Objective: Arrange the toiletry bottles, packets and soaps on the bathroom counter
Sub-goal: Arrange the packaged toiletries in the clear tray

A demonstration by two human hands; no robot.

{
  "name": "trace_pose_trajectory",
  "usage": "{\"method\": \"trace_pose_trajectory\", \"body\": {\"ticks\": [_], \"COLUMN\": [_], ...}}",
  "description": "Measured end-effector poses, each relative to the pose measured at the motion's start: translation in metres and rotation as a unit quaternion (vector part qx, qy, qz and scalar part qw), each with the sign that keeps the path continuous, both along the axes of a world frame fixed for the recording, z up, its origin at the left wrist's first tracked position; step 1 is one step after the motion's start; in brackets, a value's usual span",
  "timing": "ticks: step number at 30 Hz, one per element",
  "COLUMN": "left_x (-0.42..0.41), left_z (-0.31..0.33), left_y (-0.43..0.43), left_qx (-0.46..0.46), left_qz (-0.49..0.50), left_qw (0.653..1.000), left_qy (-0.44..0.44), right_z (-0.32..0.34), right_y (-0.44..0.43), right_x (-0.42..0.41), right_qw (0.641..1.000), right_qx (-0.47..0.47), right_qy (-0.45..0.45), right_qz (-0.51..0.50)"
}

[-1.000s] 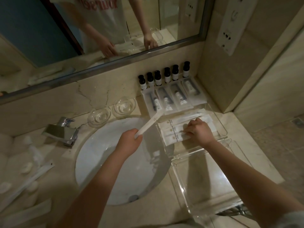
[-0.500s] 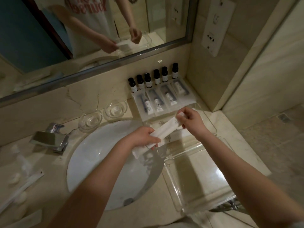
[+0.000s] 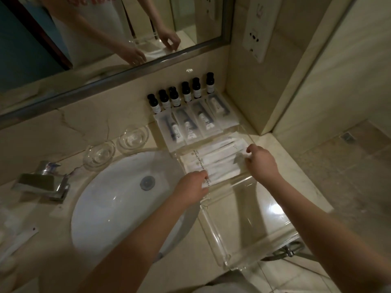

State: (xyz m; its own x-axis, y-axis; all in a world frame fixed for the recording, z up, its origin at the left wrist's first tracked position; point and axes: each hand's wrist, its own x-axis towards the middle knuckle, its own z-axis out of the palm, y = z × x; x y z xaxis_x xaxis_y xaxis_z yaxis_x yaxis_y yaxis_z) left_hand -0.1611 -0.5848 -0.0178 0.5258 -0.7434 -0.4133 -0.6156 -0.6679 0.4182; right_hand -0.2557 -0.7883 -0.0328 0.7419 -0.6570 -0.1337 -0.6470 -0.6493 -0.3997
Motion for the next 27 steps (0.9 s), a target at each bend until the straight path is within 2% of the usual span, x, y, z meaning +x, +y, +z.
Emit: {"method": "trace_pose_trajectory", "body": {"ticks": [3, 5, 8, 10, 13, 24, 27], "left_x": [-0.003, -0.005, -0.003, -0.001, 0.003, 0.004, 0.002], "left_z": [-0.003, -0.006, -0.010, -0.011, -0.012, -0.015, -0.015], "left_y": [-0.004, -0.005, -0.001, 0.003, 0.006, -0.004, 0.000], "left_qx": [0.036, 0.045, 0.027, 0.021, 0.029, 0.041, 0.034], "left_qz": [-0.032, -0.044, -0.028, -0.008, 0.008, -0.014, -0.018], "left_qw": [0.997, 0.994, 0.991, 0.992, 0.995, 0.992, 0.990], "left_qy": [-0.058, -0.093, -0.129, -0.121, -0.097, -0.122, -0.139], "right_z": [-0.006, -0.007, -0.004, -0.003, -0.003, -0.003, -0.003], "right_y": [0.004, 0.007, 0.012, 0.015, 0.018, 0.012, 0.016], "right_x": [-0.004, -0.004, -0.004, -0.002, 0.004, 0.013, 0.012], "right_qw": [0.994, 0.992, 0.991, 0.985, 0.981, 0.985, 0.982], "right_qx": [-0.092, -0.101, -0.016, 0.052, 0.083, 0.001, -0.052], "right_qy": [0.034, 0.005, -0.024, 0.008, 0.049, 0.086, 0.084], "right_qz": [0.051, 0.072, 0.133, 0.163, 0.167, 0.148, 0.159]}}
